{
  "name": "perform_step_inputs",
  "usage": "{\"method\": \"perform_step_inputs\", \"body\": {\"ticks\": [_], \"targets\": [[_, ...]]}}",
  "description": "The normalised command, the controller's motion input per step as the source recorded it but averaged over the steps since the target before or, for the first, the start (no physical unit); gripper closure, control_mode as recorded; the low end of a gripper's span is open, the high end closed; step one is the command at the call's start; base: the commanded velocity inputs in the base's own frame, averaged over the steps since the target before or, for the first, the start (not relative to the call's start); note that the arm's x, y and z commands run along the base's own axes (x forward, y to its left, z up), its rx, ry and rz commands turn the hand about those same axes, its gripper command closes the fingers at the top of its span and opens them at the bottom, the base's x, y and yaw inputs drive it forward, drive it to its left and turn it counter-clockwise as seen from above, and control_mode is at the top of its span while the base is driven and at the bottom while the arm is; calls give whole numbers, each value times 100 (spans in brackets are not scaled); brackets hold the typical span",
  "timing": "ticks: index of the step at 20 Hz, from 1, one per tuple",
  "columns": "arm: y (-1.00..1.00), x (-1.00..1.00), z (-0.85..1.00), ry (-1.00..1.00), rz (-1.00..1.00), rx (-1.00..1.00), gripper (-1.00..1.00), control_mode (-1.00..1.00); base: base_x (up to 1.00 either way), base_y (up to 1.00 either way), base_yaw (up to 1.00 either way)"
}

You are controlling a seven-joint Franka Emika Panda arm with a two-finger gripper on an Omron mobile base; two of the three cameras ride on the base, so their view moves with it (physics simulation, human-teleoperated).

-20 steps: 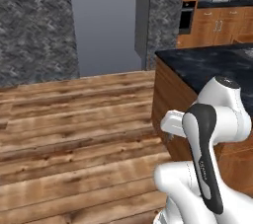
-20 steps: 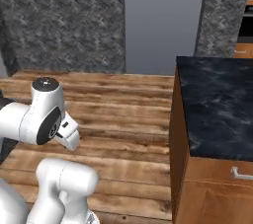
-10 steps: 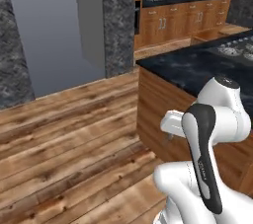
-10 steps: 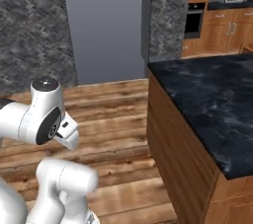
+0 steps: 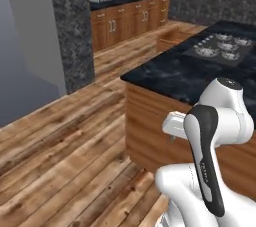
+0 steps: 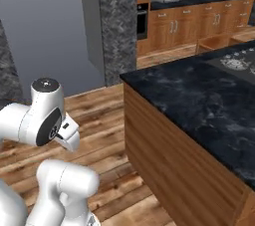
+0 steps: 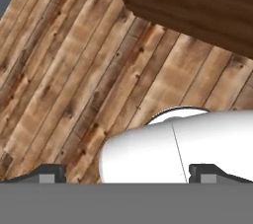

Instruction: Restock the sink supplies by placing the sponge and soap dispenser on the counter and next to the sink. Make sure the soap dispenser is upright.

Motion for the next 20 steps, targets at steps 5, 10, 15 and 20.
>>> {"method": "perform_step_inputs", "body": {"ticks": [5, 10, 15, 20], "targets": [[0, 0, 0, 0, 0, 0, -100, 100, 100, 100, -49], [0, 0, 0, 0, 0, 0, -100, 100, 100, 100, -48], [0, 0, 0, 0, 0, 0, -100, 100, 100, 100, -44], [0, 0, 0, 0, 0, 0, -100, 100, 100, 100, -43]]}}
